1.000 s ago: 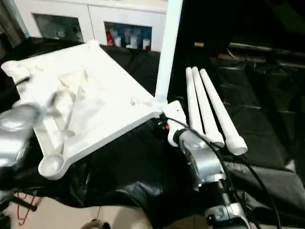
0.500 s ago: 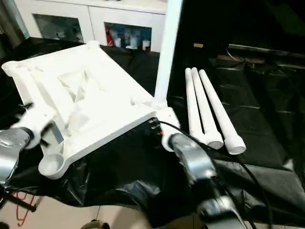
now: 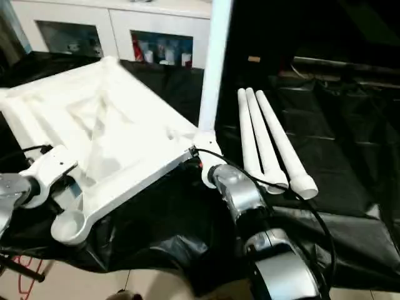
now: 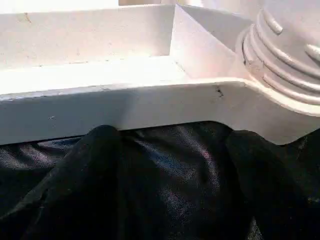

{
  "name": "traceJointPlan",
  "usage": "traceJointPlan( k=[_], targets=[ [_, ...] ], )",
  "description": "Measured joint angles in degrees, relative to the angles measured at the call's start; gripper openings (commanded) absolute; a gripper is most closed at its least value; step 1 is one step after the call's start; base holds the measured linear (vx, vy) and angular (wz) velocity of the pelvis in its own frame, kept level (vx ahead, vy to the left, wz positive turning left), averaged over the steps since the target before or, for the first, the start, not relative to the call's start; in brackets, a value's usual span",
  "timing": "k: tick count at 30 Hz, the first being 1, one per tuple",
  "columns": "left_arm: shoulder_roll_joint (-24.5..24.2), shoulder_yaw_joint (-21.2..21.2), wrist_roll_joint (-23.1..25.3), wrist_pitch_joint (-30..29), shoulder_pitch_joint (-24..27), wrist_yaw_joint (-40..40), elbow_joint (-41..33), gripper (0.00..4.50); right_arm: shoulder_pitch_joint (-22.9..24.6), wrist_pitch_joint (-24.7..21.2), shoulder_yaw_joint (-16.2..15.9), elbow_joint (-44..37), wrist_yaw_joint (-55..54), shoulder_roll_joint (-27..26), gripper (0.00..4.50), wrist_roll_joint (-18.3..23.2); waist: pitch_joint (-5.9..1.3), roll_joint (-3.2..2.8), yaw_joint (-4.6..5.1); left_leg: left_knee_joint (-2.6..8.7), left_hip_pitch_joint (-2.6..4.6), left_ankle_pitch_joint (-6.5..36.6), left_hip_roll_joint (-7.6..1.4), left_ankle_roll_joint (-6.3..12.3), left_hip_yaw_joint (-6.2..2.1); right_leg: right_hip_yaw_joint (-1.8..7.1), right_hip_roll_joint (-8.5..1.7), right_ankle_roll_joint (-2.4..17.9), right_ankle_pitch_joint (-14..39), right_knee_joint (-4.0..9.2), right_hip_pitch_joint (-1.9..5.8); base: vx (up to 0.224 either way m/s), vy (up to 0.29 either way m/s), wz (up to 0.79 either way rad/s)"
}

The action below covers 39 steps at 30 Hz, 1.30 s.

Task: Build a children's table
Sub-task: Rotate table base, then pick table leg

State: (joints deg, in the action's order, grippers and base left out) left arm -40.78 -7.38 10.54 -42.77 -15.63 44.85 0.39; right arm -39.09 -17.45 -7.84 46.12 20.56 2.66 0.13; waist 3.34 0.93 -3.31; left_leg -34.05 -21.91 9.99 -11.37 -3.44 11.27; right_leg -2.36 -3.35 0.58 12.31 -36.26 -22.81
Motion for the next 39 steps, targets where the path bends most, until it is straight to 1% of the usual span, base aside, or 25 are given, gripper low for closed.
traceJointPlan(
  k=[2, 5, 6, 9, 12, 16, 18, 21, 25, 27, 28, 31, 34, 35, 36, 37, 38, 39],
  targets=[
    [-0.11, -1.25, -1.44, 0.73, 0.36, 2.82, -1.48, 0.04, -0.33, 0.77, 0.12, 0.94, -0.09, 0.03, 3.91, -0.05, -0.01, -0.02, -0.11, -0.03, 0.00, 0.00, 0.03, 0.01, 0.00, 0.02, -0.03, 0.02, -0.01, 0.00, 0.01, 0.000, 0.000, 0.00],
    [1.93, -2.60, -3.75, 1.14, -0.09, 5.36, -3.07, 0.04, -1.99, 2.19, 0.61, 4.19, -0.51, -0.14, 3.91, -0.57, -0.04, 0.00, -0.60, -0.12, -0.02, -0.04, 0.02, 0.05, 0.00, 0.00, -0.04, 0.13, -0.08, -0.02, 0.06, 0.000, 0.000, 0.00],
    [2.52, -2.99, -4.43, 1.13, -0.49, 6.05, -3.29, 0.04, -2.15, 2.59, 0.62, 4.65, -0.61, -0.24, 3.91, -0.63, -0.04, 0.00, -0.62, -0.13, -0.02, -0.04, 0.02, 0.05, 0.00, 0.00, -0.04, 0.17, -0.12, -0.02, 0.07, 0.000, 0.000, 0.00],
    [5.48, -4.75, -5.76, 0.95, -2.54, 7.31, -2.75, 0.04, -2.26, 3.89, 0.65, 5.75, -0.67, -0.40, 3.91, -0.75, -0.04, -0.01, -0.55, -0.20, -0.02, -0.04, 0.02, 0.04, 0.00, 0.02, -0.04, 0.15, -0.27, -0.01, 0.06, 0.000, 0.000, 0.00],
    [8.53, -6.49, -6.41, 1.92, -5.26, 7.63, -0.24, 0.04, -2.38, 4.45, 0.56, 6.11, -0.67, -0.69, 3.91, -1.03, -0.03, -0.02, -0.32, -0.20, -0.04, -0.05, 0.02, 0.03, 0.00, 0.02, -0.03, 0.16, -0.35, -0.02, 0.02, 0.000, 0.000, 0.00],
    [10.63, -7.85, -6.52, 3.36, -7.07, 8.28, 1.87, 0.04, -2.39, 4.59, 0.58, 6.11, -0.65, -0.74, 3.91, -1.17, -0.02, -0.04, 0.02, -0.20, -0.05, -0.07, 0.01, 0.01, 0.00, 0.03, -0.01, 0.16, -0.36, -0.02, 0.00, 0.000, 0.000, 0.00],
    [12.01, -8.62, -6.49, 4.61, -8.19, 8.27, 3.62, 0.04, -2.38, 4.79, 0.60, 6.10, -0.65, -0.53, 3.91, -1.38, -0.02, -0.12, 0.04, -0.21, -0.06, -0.08, 0.00, 0.01, -0.01, 0.02, 0.00, 0.15, -0.36, 0.00, 0.00, 0.000, 0.000, 0.00],
    [15.37, -9.49, -6.17, 7.78, -12.10, 6.79, 10.31, 0.04, -2.38, 5.07, 0.64, 6.06, -0.72, 0.04, 3.91, -2.09, 0.05, -0.35, -0.22, -0.29, -0.10, -0.13, 0.01, 0.08, -0.01, 0.01, -0.01, 0.16, -0.38, 0.00, 0.02, 0.000, 0.000, 0.00],
    [19.69, -9.50, -5.04, 12.04, -15.81, 2.42, 17.67, 0.04, -1.63, 5.11, 0.71, 5.07, -0.88, 0.30, 3.91, -2.24, 0.01, -0.69, -0.23, -0.32, -0.12, -0.14, 0.02, 0.09, -0.02, 0.02, -0.03, 0.16, -0.45, 0.02, 0.05, 0.000, 0.000, 0.00],
    [21.33, -9.58, -4.02, 14.87, -17.61, -0.80, 21.45, 0.04, -0.61, 4.87, 0.68, 3.01, -1.21, 0.25, 3.91, -2.24, 0.07, -0.85, -0.18, -0.32, -0.14, -0.14, 0.01, 0.10, -0.03, 0.02, -0.02, 0.12, -0.49, 0.02, 0.01, 0.000, 0.000, 0.00],
    [21.47, -9.67, -3.70, 15.50, -18.06, -1.69, 22.15, 0.04, -0.08, 4.46, 0.68, 1.61, -1.31, 0.27, 3.91, -2.24, 0.07, -0.93, -0.17, -0.31, -0.15, -0.14, 0.01, 0.10, -0.03, 0.02, -0.02, 0.12, -0.49, 0.02, 0.00, 0.000, 0.000, 0.00],
    [21.41, -9.89, -3.53, 15.98, -17.99, -1.73, 21.77, 0.04, 1.79, 3.29, 0.68, -2.89, -1.33, 0.85, 3.91, -2.24, 0.05, -1.12, 0.02, -0.29, -0.19, -0.14, 0.00, 0.10, -0.04, 0.03, 0.01, 0.11, -0.48, 0.04, -0.06, 0.000, 0.000, 0.00],
    [20.78, -9.44, -4.30, 15.85, -16.24, -0.95, 18.24, 0.04, 4.06, 0.61, 1.24, -9.78, -1.93, 1.55, 3.91, -2.03, 0.05, -1.12, -0.06, -0.28, -0.29, -0.13, -0.02, 0.12, -0.04, 0.02, 0.03, 0.10, -0.46, 0.11, -0.13, 0.000, 0.000, 0.00],
    [20.33, -8.66, -5.32, 15.54, -14.62, 0.04, 15.10, 0.04, 5.16, -2.13, 2.12, -14.59, -2.97, 1.64, 3.91, -1.71, 0.06, -1.13, -0.15, -0.28, -0.38, -0.13, -0.02, 0.13, -0.04, 0.02, 0.03, 0.10, -0.47, 0.14, -0.20, 0.000, 0.000, 0.00],
    [20.06, -8.12, -6.51, 15.43, -13.54, 0.75, 12.97, 0.04, 5.52, -4.19, 3.25, -17.71, -3.66, 1.89, 3.91, -1.00, 0.06, -1.13, -0.26, -0.28, -0.38, -0.12, -0.02, 0.14, -0.03, 0.03, 0.03, 0.10, -0.47, 0.14, -0.20, 0.000, 0.000, 0.00],
    [20.07, -7.34, -7.62, 15.12, -12.67, 1.07, 10.88, 0.34, 5.58, -6.44, 5.41, -20.66, -4.14, 1.90, 4.25, 0.72, 0.06, -1.12, -0.35, -0.29, -0.39, -0.13, -0.02, 0.15, -0.03, 0.03, 0.03, 0.10, -0.47, 0.14, -0.20, 0.000, 0.000, 0.00],
    [20.11, -6.09, -9.00, 14.56, -11.83, 1.00, 8.62, 0.43, 5.52, -8.60, 7.74, -24.22, -5.01, 2.07, 4.25, 2.37, 0.05, -1.12, -0.61, -0.30, -0.33, -0.14, -0.02, 0.16, -0.03, 0.01, 0.02, 0.10, -0.47, 0.14, -0.15, 0.000, 0.000, 0.00],
    [20.08, -5.33, -9.68, 14.25, -11.69, 0.90, 7.69, 0.43, 5.38, -9.55, 8.81, -26.00, -5.55, 2.31, 4.28, 2.78, 0.05, -1.11, -0.73, -0.30, -0.28, -0.15, -0.02, 0.15, -0.03, 0.02, 0.02, 0.10, -0.47, 0.13, -0.09, 0.000, 0.000, 0.00]
  ],
)
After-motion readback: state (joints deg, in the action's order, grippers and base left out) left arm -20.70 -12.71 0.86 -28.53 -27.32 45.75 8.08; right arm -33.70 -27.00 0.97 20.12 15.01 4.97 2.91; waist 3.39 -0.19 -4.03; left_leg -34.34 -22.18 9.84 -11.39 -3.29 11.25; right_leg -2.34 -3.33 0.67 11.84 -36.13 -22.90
